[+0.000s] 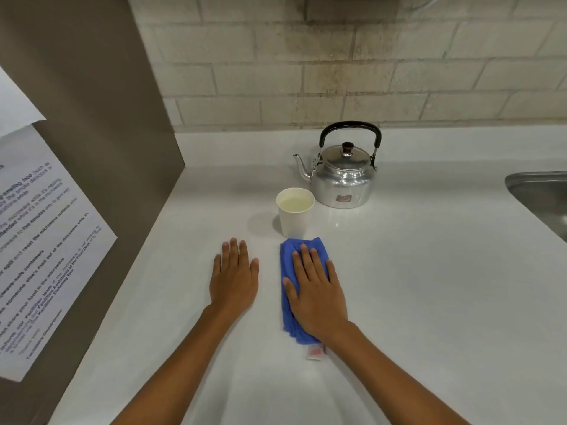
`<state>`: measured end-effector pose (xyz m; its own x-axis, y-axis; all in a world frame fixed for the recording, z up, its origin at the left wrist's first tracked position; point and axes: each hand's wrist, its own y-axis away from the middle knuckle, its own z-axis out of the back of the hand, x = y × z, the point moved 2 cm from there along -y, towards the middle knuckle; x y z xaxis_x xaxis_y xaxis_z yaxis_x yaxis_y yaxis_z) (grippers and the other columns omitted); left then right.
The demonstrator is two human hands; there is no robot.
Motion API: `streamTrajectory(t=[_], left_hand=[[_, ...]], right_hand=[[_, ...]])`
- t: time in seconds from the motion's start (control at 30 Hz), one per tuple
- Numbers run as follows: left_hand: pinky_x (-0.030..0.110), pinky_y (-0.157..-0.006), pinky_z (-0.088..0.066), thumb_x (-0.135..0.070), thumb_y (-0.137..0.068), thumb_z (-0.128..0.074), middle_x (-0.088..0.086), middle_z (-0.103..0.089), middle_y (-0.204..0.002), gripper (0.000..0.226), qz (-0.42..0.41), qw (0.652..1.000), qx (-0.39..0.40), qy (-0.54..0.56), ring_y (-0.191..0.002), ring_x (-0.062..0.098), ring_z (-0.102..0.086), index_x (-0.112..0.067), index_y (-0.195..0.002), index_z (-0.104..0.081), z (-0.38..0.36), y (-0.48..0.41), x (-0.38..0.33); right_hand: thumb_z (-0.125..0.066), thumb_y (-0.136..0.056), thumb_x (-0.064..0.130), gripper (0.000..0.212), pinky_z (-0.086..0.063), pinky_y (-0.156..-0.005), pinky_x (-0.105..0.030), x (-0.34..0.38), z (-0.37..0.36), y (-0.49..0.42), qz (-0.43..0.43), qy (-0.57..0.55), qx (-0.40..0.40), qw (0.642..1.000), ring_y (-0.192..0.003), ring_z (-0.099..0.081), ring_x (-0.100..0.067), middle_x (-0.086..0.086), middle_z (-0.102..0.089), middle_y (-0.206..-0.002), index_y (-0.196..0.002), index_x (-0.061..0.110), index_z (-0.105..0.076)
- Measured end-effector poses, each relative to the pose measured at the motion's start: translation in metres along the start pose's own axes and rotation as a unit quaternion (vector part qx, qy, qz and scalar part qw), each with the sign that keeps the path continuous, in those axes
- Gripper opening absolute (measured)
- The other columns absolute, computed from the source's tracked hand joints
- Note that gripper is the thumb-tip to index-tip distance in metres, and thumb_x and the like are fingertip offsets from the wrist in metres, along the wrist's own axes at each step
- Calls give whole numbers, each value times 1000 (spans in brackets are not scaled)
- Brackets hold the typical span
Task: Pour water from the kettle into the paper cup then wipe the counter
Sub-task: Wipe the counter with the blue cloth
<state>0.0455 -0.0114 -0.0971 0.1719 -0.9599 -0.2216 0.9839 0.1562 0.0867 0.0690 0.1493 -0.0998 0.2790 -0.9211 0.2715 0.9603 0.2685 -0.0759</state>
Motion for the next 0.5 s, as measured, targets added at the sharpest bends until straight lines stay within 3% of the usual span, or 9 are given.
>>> streamTrajectory(t=[0.1,0.27,0.43,0.5], left_hand=[[36,-117,3,-36,-98,-11,8,8,-157,56,-5,1000,-12,-8,-144,22,10,-10,-145,6,-5,-2,3],[35,-117,4,-36,-98,-10,8,9,-157,55,-6,1000,-26,-11,-144,21,11,-11,-144,7,-7,-1,1],[35,-117,3,-36,-98,-10,7,9,-157,56,-8,999,-38,-14,-144,21,10,-12,-144,8,-9,-2,4],[35,-117,4,-37,-98,-10,7,9,-157,56,-10,999,-41,-11,-144,21,10,-12,-144,8,-10,-3,4]], right_hand=[[-18,-99,43,56,2,-119,-37,-47,8,14,-13,21,-19,999,-146,7,-16,3,5,-159,-147,23,3],[-19,-100,37,56,-5,-120,-40,-83,30,-12,-132,43,-21,990,-147,1,-21,-5,0,-160,-148,15,-1],[-17,-99,42,56,7,-118,-33,-54,11,15,4,23,-2,1000,-144,14,-13,7,9,-156,-143,27,13],[-20,-98,43,55,6,-117,-31,-78,17,14,2,9,-9,1000,-142,14,-8,11,6,-156,-143,30,10]])
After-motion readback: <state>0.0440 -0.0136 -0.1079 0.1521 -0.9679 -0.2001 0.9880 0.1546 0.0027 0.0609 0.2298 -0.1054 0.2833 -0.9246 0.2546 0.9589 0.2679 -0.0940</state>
